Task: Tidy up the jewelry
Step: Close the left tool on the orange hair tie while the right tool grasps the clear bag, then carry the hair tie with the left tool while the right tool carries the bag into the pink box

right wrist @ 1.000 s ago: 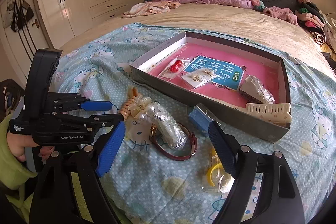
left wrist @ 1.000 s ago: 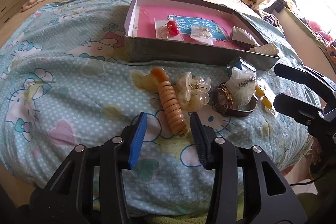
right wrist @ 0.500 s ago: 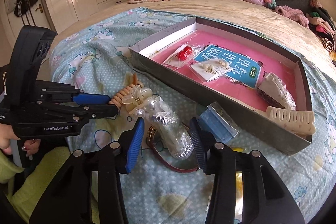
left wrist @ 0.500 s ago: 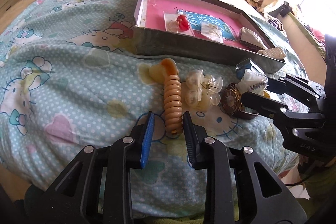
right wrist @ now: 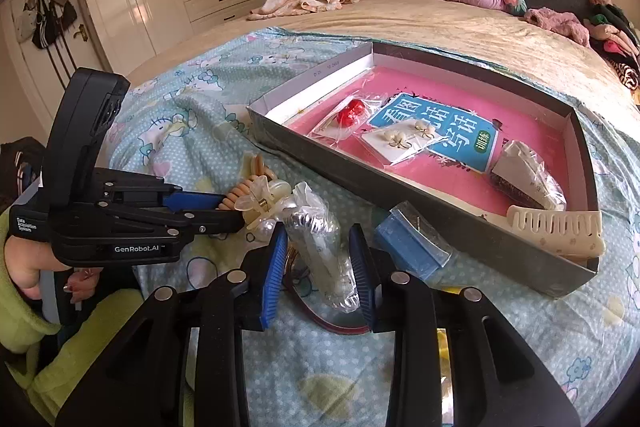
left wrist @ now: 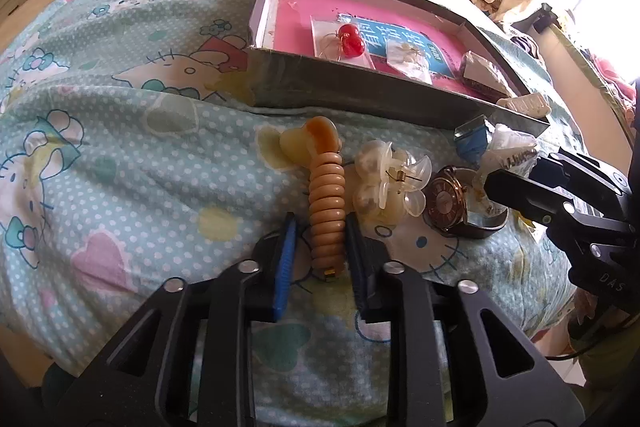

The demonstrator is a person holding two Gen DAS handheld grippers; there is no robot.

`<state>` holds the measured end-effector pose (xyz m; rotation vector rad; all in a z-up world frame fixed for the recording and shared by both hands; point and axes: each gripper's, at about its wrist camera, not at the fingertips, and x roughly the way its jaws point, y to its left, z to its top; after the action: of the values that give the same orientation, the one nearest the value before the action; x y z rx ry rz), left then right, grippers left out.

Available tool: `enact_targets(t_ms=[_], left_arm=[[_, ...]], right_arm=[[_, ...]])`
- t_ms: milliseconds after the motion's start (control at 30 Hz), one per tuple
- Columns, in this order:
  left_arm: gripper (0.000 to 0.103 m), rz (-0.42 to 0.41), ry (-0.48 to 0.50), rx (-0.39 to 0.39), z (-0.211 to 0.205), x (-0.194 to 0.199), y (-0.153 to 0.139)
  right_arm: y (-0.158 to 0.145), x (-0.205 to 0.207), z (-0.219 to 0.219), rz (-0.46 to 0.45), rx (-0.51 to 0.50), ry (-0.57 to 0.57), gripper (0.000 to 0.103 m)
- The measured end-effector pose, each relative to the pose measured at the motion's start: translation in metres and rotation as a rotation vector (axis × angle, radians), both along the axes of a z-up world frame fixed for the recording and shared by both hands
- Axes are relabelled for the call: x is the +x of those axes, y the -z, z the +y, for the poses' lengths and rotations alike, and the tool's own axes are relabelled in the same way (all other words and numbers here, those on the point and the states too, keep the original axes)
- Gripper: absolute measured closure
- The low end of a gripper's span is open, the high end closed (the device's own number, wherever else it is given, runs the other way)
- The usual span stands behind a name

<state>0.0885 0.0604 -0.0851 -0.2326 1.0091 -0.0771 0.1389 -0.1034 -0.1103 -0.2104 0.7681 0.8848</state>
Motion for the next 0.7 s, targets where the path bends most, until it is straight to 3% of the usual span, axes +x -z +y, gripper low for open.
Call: enact_targets(t_ms=[333, 700], left_arm=[[0.093, -0.129, 0.004, 0.085, -0.007, -0.019, -0.033], [0.093, -0.227, -0.034, 0.066, -0.001, -0.025, -0.067]], right_arm=[[-0.022, -0.011, -0.013, -0.039, 0.043, 0.017, 0.073], [-0.044, -0.01, -0.031, -0.082, 0.092, 0.062, 0.073]])
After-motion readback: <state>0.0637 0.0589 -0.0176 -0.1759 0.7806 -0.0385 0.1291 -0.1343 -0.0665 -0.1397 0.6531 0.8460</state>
